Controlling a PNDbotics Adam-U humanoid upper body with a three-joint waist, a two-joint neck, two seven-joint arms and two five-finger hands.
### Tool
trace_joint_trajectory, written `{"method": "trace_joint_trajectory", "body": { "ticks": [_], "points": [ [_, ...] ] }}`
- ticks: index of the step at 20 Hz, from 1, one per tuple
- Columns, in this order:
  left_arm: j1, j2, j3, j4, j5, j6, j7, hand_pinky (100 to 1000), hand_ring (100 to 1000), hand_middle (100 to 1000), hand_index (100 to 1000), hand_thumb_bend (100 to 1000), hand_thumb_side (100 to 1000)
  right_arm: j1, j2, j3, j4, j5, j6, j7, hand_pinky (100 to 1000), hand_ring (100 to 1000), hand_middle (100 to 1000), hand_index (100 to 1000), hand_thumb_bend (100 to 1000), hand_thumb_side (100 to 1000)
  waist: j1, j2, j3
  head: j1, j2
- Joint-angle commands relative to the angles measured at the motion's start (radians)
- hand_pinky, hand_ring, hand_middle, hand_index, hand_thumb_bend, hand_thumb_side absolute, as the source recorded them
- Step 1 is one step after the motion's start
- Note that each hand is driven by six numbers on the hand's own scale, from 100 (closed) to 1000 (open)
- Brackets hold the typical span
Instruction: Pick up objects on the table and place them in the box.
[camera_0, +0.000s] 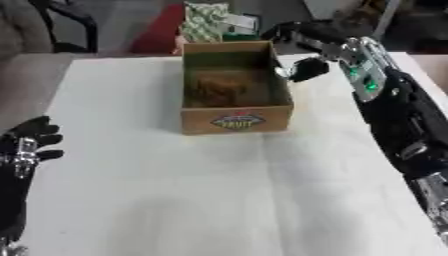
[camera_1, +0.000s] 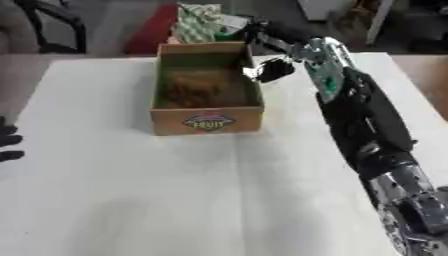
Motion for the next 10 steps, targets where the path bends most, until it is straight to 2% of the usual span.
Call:
{"method": "trace_joint_trajectory", "body": {
  "ticks": [1, 6, 10],
  "points": [
    [-0.008, 0.013, 0.012, -0.014, -0.002, -0.002, 0.009, 681, 733, 676, 803, 100, 831, 0.035, -0.07, -0.016, -0.119, -0.155, 0.022, -0.04, 729, 748, 781, 906, 100, 307, 0.002, -0.012, -0.006, 0.007, -0.008],
    [-0.008, 0.011, 0.017, -0.013, -0.002, -0.005, 0.017, 681, 736, 676, 803, 100, 834, 0.187, -0.089, -0.042, -0.296, -0.448, 0.115, -0.075, 670, 686, 718, 879, 100, 325, 0.0, -0.005, -0.02, 0.018, -0.012],
    [-0.009, 0.012, 0.019, -0.014, -0.002, -0.007, 0.02, 684, 738, 676, 802, 100, 832, 0.308, -0.083, -0.062, -0.438, -0.621, 0.179, -0.079, 652, 664, 692, 862, 100, 380, 0.002, 0.001, -0.032, 0.021, -0.014]
  ]
}}
